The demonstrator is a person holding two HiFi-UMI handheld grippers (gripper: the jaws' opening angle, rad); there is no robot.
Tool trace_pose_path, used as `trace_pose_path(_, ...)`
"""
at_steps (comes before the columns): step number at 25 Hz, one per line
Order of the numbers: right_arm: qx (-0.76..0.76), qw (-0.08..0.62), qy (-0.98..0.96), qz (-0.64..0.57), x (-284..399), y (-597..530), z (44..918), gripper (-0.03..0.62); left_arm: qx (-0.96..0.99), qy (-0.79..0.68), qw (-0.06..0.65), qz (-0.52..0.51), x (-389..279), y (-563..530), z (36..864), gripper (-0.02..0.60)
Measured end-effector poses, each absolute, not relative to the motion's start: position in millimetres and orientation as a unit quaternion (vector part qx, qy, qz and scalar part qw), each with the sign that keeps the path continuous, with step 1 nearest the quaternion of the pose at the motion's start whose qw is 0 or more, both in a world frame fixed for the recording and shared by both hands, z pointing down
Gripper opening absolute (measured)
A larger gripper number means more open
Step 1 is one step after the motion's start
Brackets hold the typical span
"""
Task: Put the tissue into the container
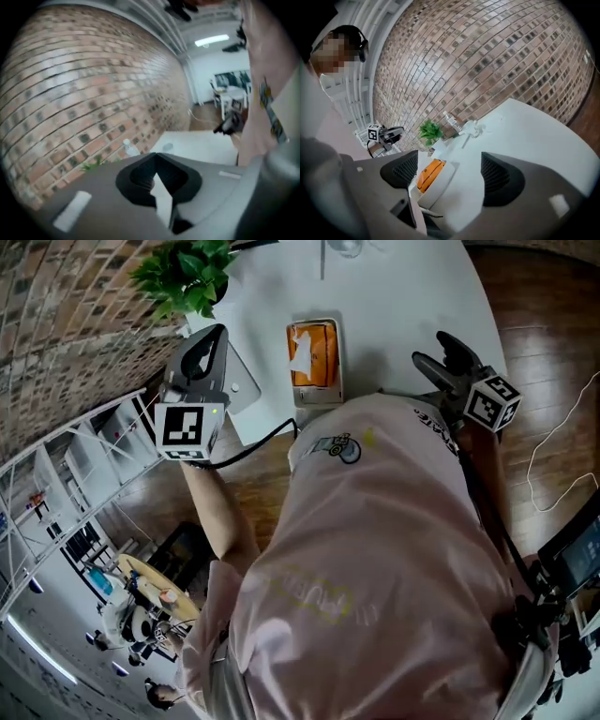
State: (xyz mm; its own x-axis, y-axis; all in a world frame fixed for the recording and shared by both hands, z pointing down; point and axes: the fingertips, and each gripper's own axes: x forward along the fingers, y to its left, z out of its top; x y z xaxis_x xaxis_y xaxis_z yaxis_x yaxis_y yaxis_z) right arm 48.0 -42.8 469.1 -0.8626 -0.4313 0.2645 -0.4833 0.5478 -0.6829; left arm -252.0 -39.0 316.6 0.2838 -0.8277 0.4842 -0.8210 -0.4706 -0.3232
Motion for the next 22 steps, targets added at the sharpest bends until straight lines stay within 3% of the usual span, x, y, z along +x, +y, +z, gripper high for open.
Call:
trace_pose_path(4,0.23,0.036,-0.913,0.335,12.3,-51.3,429.4,0.413,-0.788,0.611,-0.056,-0.049,-261.2,14.1,265.1,0.003)
trace_pose_path(7,0.19,0.05,-0.938,0.286,-21.6,-55.9,406.7,0.413,-0.779,0.611,-0.113,0.086,-262.8,38.7,262.3,0.003)
trace_pose_path(14,0.15,0.083,-0.964,0.202,-77.7,-47.1,383.3,0.405,-0.762,0.634,-0.093,0.095,-262.4,60.7,254.6,0.003)
trace_pose_path(22,0.115,0.141,-0.969,0.167,-89.7,-31.1,398.9,0.405,-0.743,0.65,-0.111,0.117,-285.0,67.9,262.6,0.003)
